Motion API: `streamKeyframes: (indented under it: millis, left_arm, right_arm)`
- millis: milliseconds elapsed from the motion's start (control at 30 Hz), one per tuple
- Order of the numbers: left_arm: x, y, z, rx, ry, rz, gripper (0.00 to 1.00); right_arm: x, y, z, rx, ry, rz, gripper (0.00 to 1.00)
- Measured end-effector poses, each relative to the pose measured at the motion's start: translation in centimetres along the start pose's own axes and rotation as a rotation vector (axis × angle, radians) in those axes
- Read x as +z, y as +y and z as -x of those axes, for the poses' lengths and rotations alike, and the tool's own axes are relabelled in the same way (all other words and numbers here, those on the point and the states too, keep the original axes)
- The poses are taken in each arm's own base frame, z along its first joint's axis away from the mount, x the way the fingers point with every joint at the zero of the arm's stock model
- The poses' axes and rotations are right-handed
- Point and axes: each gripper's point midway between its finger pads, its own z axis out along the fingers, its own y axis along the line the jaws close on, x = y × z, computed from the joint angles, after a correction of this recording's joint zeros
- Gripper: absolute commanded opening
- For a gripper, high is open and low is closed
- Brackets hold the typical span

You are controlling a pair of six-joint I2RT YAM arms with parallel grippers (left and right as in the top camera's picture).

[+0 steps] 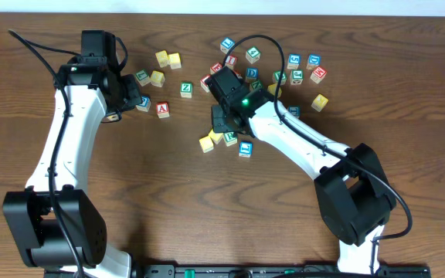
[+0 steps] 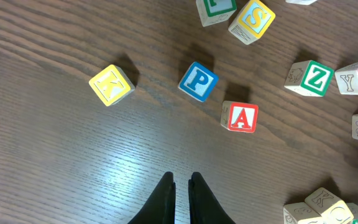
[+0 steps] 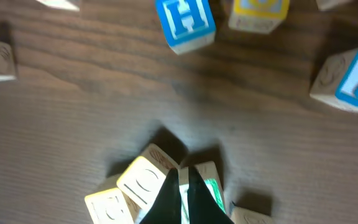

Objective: Spell out CORL

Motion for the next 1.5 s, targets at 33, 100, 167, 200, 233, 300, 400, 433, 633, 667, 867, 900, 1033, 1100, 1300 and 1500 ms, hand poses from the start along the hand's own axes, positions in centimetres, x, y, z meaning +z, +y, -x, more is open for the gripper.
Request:
streamKeyframes:
  millis: [33, 100, 167, 200, 233, 300, 400, 433, 633, 667, 867, 900, 1033, 1100, 1300, 1500]
  left_arm:
    - [0.0, 0.0, 0.0, 0.000, 0.000, 0.000, 0.09]
    - [0.0, 0.0, 0.0, 0.000, 0.000, 0.000, 0.09]
    - [0.0, 0.0, 0.0, 0.000, 0.000, 0.000, 0.09]
    - [0.0, 0.0, 0.0, 0.000, 0.000, 0.000, 0.09]
    - [0.0, 0.0, 0.0, 0.000, 0.000, 0.000, 0.09]
    - [0.0, 0.0, 0.0, 0.000, 0.000, 0.000, 0.09]
    - [0.0, 0.0, 0.0, 0.000, 0.000, 0.000, 0.09]
    - [0.0, 0.0, 0.0, 0.000, 0.000, 0.000, 0.09]
    - [0.0, 0.0, 0.0, 0.000, 0.000, 0.000, 0.09]
    - [0.0, 0.0, 0.0, 0.000, 0.000, 0.000, 0.09]
    - [0.0, 0.0, 0.0, 0.000, 0.000, 0.000, 0.09]
    - [0.0, 0.0, 0.0, 0.000, 0.000, 0.000, 0.09]
    - [0.0, 0.0, 0.0, 0.000, 0.001, 0.000, 0.09]
    - [0.0, 0.0, 0.0, 0.000, 0.001, 0.000, 0.09]
    - [0.1, 0.0, -0.1, 0.000, 0.002, 0.001, 0.09]
    - [0.1, 0.0, 0.0, 0.000, -0.001, 0.000, 0.09]
  right_arm:
    - [0.0, 0.1, 0.2, 0.001, -0.008, 0.006, 0.01]
    - [0.8, 0.6, 0.8, 0.003, -0.034, 0.021, 0.01]
    - [2.2, 0.6, 0.6, 0.002, -0.026, 0.016, 0.01]
    - [2.9, 0.4, 0.3, 0.001, -0.014, 0.010, 0.01]
    - [3.6, 0.3, -0.1, 0.000, 0.000, 0.002, 0.01]
    - [4.8, 0.0, -0.8, -0.002, 0.024, -0.010, 0.01]
    - [5.3, -0.1, -1.1, -0.003, 0.034, -0.014, 0.01]
    - [5.3, 0.0, -1.0, -0.002, 0.032, -0.010, 0.01]
    - [5.2, 0.0, -2.0, -0.006, 0.077, 0.002, 0.01]
    - [5.2, 0.0, -2.3, -0.007, 0.089, 0.001, 0.01]
    - [5.1, 0.1, -3.3, -0.007, 0.136, 0.015, 0.01]
    - [5.1, 0.0, -3.5, -0.007, 0.147, 0.013, 0.01]
    - [5.0, -0.1, -4.2, -0.010, 0.177, 0.013, 0.01]
    - [4.9, 0.0, -4.3, -0.008, 0.184, 0.021, 0.01]
    - [4.9, 0.2, -4.1, -0.008, 0.178, 0.026, 0.01]
    - [3.3, 0.1, -1.8, -0.007, 0.157, 0.019, 0.01]
